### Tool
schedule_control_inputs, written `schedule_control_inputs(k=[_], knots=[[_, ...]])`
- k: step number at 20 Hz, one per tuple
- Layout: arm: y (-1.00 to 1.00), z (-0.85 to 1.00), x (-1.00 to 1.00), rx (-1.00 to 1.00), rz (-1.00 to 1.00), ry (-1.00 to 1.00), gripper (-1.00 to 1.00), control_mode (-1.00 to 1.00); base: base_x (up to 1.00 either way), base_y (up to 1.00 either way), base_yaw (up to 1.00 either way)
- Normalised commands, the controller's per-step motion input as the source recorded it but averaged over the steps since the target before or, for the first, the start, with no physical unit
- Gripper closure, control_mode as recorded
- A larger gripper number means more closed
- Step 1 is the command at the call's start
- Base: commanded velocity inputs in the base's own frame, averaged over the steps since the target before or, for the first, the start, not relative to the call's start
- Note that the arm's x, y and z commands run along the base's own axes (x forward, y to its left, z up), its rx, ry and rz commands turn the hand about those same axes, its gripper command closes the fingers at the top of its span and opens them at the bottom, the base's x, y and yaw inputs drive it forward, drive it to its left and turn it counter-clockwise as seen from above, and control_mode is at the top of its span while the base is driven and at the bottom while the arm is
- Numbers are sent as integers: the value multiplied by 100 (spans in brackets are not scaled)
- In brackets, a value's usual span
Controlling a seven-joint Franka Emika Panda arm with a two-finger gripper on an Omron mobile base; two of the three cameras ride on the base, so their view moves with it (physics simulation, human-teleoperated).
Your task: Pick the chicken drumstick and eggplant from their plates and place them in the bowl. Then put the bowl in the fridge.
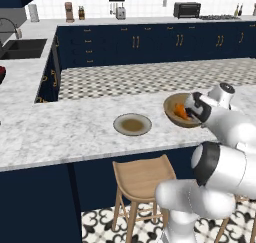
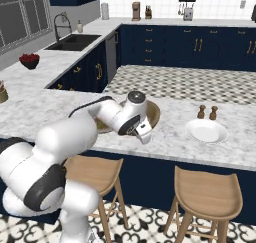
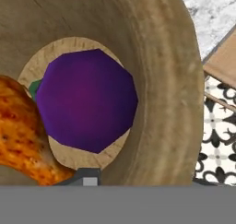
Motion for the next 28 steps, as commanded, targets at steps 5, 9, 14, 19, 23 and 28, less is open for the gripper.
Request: schedule_control_inputs(k=[5, 9, 14, 19, 23, 28], knots=[[51, 92, -92, -3, 10, -2, 100, -100, 0, 0, 0], [61, 92, -74, 0, 5, 3, 100, -100, 0, 0, 0], [76, 62, -57, 1, 4, 21, 100, -100, 0, 0, 0], [50, 39, -61, 11, 0, 21, 100, -100, 0, 0, 0], [4, 11, -24, 19, 0, 17, 100, -100, 0, 0, 0], [28, 0, -36, 0, 1, -40, 100, -100, 0, 0, 0]])
